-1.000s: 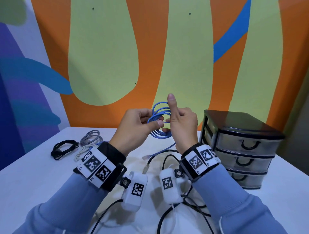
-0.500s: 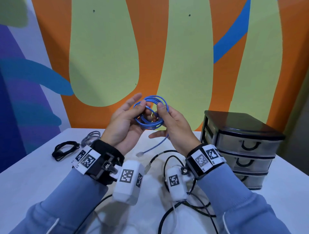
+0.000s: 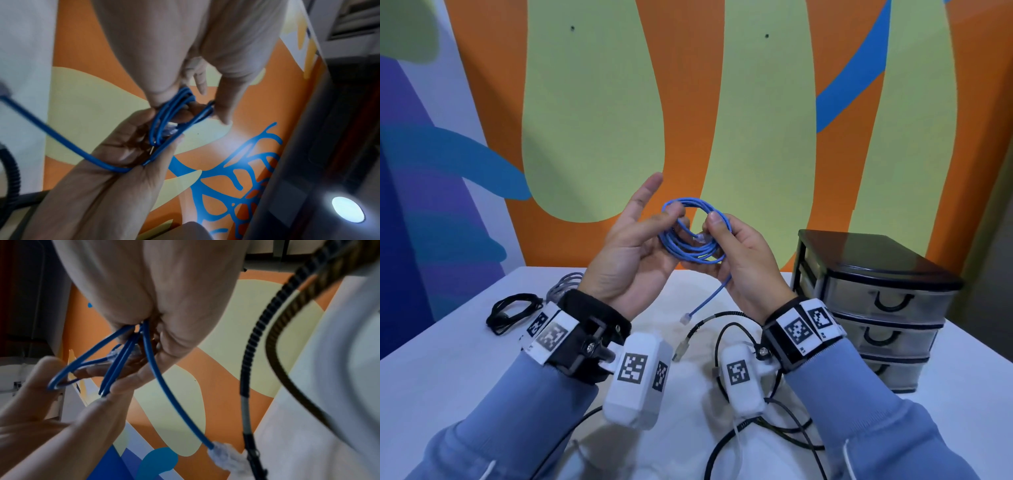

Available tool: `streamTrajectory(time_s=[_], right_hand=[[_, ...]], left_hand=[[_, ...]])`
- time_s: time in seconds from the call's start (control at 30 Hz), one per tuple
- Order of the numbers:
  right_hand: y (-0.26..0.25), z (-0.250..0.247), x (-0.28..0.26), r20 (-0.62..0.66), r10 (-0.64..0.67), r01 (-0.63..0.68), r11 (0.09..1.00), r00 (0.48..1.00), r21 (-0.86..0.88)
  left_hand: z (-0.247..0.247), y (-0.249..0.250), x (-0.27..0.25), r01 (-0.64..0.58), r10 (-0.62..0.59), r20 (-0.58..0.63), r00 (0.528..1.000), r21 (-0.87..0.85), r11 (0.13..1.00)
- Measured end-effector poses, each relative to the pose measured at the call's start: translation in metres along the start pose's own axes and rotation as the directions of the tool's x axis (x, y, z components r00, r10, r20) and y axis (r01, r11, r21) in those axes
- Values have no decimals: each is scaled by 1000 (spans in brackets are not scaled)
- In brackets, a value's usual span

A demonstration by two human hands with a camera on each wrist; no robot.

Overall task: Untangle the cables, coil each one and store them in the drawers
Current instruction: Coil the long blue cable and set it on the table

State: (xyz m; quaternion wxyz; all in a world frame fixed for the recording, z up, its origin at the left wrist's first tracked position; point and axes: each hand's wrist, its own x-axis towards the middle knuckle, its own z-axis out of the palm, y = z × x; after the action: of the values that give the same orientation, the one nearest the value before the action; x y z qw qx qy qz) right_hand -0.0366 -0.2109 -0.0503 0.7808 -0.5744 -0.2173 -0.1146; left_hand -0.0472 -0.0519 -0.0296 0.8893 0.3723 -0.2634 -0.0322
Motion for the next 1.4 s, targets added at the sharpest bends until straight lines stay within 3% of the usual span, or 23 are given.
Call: streamTrajectory(time_s=[0.1, 0.17, 0.2, 0.27, 0.37, 0.43, 0.5, 0.63, 0.73, 0.77, 0.87, 0.93, 0.97, 1.0, 1.03, 1.13, 1.17, 1.23, 1.33, 1.37, 1.4], right_hand=[[4, -3, 1, -39, -6, 4, 1000, 999, -31], [8, -5, 2, -90, -34, 25, 995, 995, -93], [9, -6, 3, -128, -62, 45, 990, 990, -133], [12, -7, 4, -185, -143, 92, 961, 972, -260], [14, -6, 2, -182, -292, 179, 867, 939, -464], [15, -3, 0, -154, -359, 224, 807, 920, -547], [14, -2, 0, -172, -366, 228, 819, 915, -527], [13, -1, 0, -191, -260, 185, 923, 946, -338], [13, 1, -1, -141, -248, 187, 919, 958, -348], [13, 0, 0, -129, -241, 182, 918, 962, -353], [13, -5, 1, -129, -202, 140, 917, 971, -375], [15, -8, 2, -149, -199, 121, 902, 969, -415], [15, -10, 3, -163, -202, 118, 901, 966, -418], [15, -10, 4, -184, -204, 116, 909, 962, -401], [14, -12, 5, -210, -198, 113, 926, 957, -360], [8, -12, 9, -262, -119, 73, 982, 958, -176], [6, -12, 9, -264, -90, 55, 989, 960, -136], [4, -11, 9, -254, -59, 31, 993, 965, -112], [-2, -11, 6, -204, -40, 20, 995, 978, -100], [-3, -11, 6, -178, -39, 22, 995, 983, -94], [-3, -9, 5, -148, -36, 22, 995, 988, -97]], left_hand=[[4, -1, 1, -4, 12, -30, 999, 248, 969], [0, -3, 3, -20, 73, -95, 993, 469, 883], [-4, -5, 5, -34, 144, -133, 981, 609, 793], [-13, -8, 7, -19, 317, -175, 932, 851, 524], [-16, -10, 6, 11, 506, -79, 859, 991, 136], [-13, -11, 3, -10, 542, 13, 840, 1000, -9], [-14, -12, 2, -55, 551, 86, 830, 996, -72], [-16, -14, 6, -95, 502, 94, 860, 995, -24], [-16, -12, 5, -44, 449, 30, 893, 999, 20], [-16, -10, 5, -27, 427, -6, 904, 997, 71], [-16, -4, 10, -2, 365, -162, 917, 912, 409], [-14, 4, 13, 31, 259, -258, 931, 762, 647], [-14, 8, 13, 52, 186, -256, 949, 704, 708], [-18, 11, 14, 65, 127, -219, 967, 702, 710], [-23, 12, 14, 59, 94, -156, 983, 761, 647], [-40, 16, 15, -39, 90, 15, 996, 963, 267], [-43, 16, 14, -51, 66, 39, 997, 978, 201], [-44, 15, 14, -60, 11, 59, 998, 986, 159], [-42, 11, 14, -56, 44, 51, 998, 992, 110], [-39, 9, 14, -35, 71, 26, 997, 991, 128], [-36, 6, 14, -5, 92, -14, 996, 979, 205]])
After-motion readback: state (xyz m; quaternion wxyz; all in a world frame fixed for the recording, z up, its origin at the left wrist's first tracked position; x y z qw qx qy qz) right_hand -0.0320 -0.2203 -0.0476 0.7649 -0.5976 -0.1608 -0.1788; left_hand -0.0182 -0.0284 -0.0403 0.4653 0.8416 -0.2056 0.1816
